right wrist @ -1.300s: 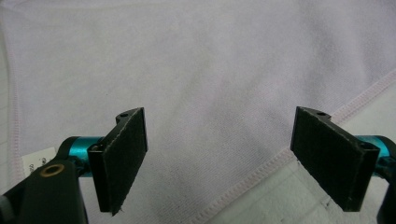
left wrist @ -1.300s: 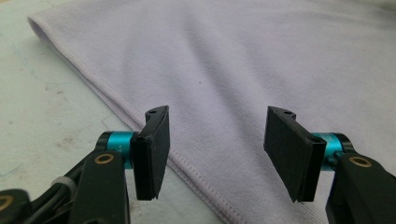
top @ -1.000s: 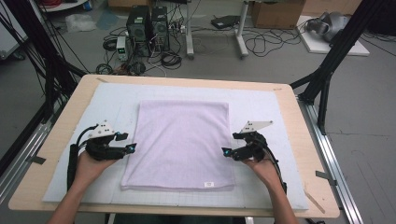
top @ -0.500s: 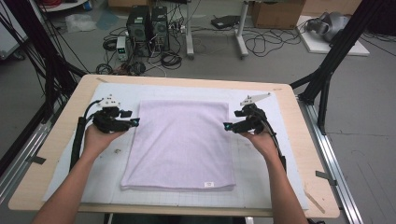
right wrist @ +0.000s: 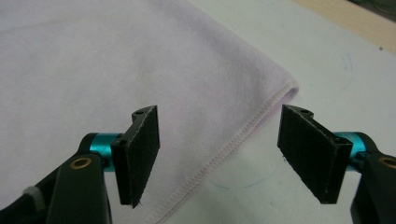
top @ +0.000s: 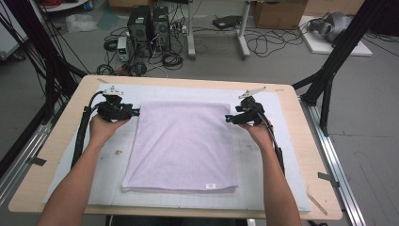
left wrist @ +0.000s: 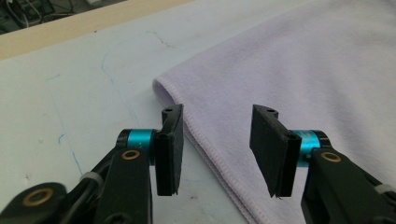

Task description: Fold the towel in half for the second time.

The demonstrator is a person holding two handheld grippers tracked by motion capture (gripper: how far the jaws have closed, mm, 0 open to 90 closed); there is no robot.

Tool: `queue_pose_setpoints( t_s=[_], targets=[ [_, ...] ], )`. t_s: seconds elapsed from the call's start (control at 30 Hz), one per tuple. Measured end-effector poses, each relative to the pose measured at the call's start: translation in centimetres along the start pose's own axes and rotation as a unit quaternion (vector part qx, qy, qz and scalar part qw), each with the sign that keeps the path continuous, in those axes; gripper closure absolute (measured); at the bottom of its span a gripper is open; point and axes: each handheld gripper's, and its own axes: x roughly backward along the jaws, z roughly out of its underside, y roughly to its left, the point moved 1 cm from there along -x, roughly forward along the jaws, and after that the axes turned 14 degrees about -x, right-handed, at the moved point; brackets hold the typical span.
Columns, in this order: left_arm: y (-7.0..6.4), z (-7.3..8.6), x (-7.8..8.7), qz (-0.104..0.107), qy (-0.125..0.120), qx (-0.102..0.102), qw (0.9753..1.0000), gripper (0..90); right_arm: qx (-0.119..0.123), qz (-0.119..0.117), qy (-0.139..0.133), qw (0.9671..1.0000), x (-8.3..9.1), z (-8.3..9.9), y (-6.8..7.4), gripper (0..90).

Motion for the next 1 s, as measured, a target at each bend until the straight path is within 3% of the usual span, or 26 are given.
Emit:
queue_pose_setpoints(
  t_s=[0.23,0.47,0.57,0.63,0.77,0.83,0.9,1.0],
  targets=[
    [-0.2,0.7,-2.1,-0.018,0.042,-0.001,0.999,56.8,-0.018,0.014,0.012,0.9997,-2.2,0.8,-0.5,34.6],
    [-0.2,1.4,-3.2,-0.005,0.061,0.01,0.9981,56.0,-0.023,0.032,0.034,0.9986,-3.6,1.4,-0.7,35.8],
    [-0.5,1.8,-3.8,-0.001,0.072,0.002,0.9974,59.7,-0.03,0.027,0.023,0.9989,-3.6,1.6,-0.9,39.9],
    [-0.4,1.8,-3.9,0.001,0.068,0.011,0.9976,65.3,-0.029,0.018,0.011,0.9994,-3.5,2.1,-0.8,48.4],
    [-0.6,1.8,-4.0,0.019,0.063,0.006,0.9978,81.4,-0.041,-0.001,-0.004,0.9991,-3.3,2.5,-1.0,62.4],
    [-0.5,1.8,-4.0,0.025,0.061,0.017,0.9977,83.3,-0.052,-0.008,-0.003,0.9986,-3.3,2.5,-1.2,72.4],
    [-0.3,1.9,-4.0,0.031,0.058,0.026,0.9975,84.4,-0.057,-0.033,0.002,0.9978,-3.3,2.5,-1.3,82.0],
    [-0.2,1.9,-3.9,0.032,0.055,0.032,0.9974,85.6,-0.058,-0.037,0.005,0.9976,-3.3,2.4,-1.2,83.8]
  ],
)
